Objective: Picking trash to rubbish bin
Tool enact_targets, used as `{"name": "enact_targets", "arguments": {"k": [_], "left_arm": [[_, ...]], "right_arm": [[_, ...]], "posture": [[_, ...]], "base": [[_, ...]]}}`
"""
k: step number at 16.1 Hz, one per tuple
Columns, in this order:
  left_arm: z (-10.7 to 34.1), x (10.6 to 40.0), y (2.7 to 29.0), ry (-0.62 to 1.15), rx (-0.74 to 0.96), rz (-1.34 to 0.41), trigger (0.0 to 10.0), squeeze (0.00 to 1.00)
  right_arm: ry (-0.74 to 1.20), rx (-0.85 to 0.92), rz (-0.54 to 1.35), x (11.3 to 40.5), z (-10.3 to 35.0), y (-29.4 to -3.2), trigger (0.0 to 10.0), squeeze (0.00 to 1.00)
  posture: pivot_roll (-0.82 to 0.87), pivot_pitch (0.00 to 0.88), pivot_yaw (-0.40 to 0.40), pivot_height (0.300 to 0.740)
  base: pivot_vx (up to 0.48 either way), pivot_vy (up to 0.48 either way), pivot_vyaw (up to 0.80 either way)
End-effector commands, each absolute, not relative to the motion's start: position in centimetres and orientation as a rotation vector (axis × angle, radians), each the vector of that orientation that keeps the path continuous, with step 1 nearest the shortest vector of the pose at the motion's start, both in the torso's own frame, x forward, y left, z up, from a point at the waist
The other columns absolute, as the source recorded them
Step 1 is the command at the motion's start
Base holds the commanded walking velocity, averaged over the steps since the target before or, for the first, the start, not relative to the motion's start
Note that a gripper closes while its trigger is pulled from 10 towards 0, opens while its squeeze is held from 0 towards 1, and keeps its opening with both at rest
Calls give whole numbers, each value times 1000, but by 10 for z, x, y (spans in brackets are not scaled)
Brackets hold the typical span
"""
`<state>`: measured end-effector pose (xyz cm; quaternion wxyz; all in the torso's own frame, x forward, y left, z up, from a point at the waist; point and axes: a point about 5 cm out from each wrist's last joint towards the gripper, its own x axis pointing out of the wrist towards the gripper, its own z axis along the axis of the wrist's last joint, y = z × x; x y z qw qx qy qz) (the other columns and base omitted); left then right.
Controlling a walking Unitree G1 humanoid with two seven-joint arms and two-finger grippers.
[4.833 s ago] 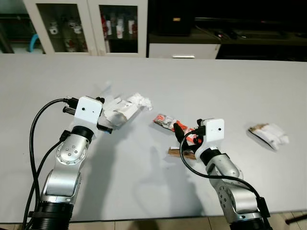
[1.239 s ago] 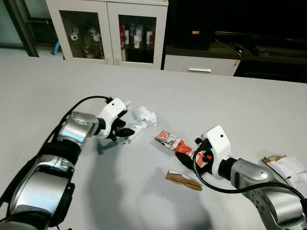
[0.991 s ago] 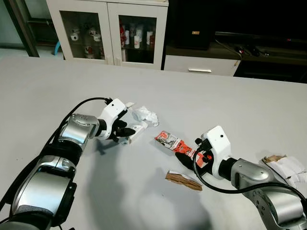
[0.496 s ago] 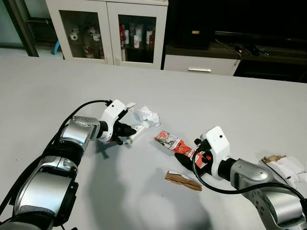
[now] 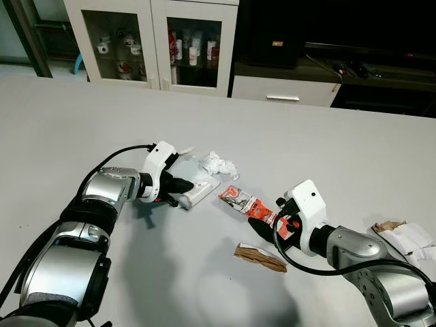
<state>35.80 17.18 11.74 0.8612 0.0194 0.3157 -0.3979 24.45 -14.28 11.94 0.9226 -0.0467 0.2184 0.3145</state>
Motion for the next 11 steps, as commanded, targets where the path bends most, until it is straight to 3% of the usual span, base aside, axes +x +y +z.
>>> {"name": "enact_targets", "arguments": {"k": [1,3,5,7,11], "left_arm": [[119,356,172,654,9,-852,0,0],[122,355,181,655,4,-827,0,0],[126,351,203,663,155,-777,0,0],[135,350,222,627,195,-689,0,0],[156,347,218,421,165,-708,0,0]], "right_arm": [[437,-102,651,247,121,-142,10000,0],[436,-98,646,246,121,-142,10000,0],[437,-95,645,245,121,-143,10000,0],[443,-97,652,245,120,-143,10000,0],[445,-98,672,247,120,-139,10000,0]], "posture": [[-74,6,-59,740],[-75,6,-56,740],[-68,11,-65,740],[-59,16,-79,740],[-49,23,-91,740]], "base": [[0,0,0],[0,0,0],[0,0,0],[0,0,0],[0,0,0]]}}
